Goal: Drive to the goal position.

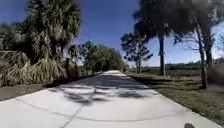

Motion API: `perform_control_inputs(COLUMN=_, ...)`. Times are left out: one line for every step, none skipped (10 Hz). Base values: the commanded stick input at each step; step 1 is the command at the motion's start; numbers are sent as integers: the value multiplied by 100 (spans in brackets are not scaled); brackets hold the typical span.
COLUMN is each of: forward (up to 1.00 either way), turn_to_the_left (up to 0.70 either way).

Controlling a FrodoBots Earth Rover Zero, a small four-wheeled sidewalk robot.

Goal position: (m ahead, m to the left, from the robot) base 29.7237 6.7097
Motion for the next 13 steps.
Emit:
perform_control_inputs(forward=100, turn_to_the_left=-8)
perform_control_inputs(forward=100, turn_to_the_left=-12)
perform_control_inputs(forward=100, turn_to_the_left=-11)
perform_control_inputs(forward=100, turn_to_the_left=-8)
perform_control_inputs(forward=100, turn_to_the_left=-5)
perform_control_inputs(forward=100, turn_to_the_left=-2)
perform_control_inputs(forward=100, turn_to_the_left=0)
perform_control_inputs(forward=100, turn_to_the_left=0)
perform_control_inputs(forward=100, turn_to_the_left=0)
perform_control_inputs(forward=100, turn_to_the_left=0)
perform_control_inputs(forward=100, turn_to_the_left=0)
perform_control_inputs(forward=100, turn_to_the_left=0)
perform_control_inputs(forward=100, turn_to_the_left=0)
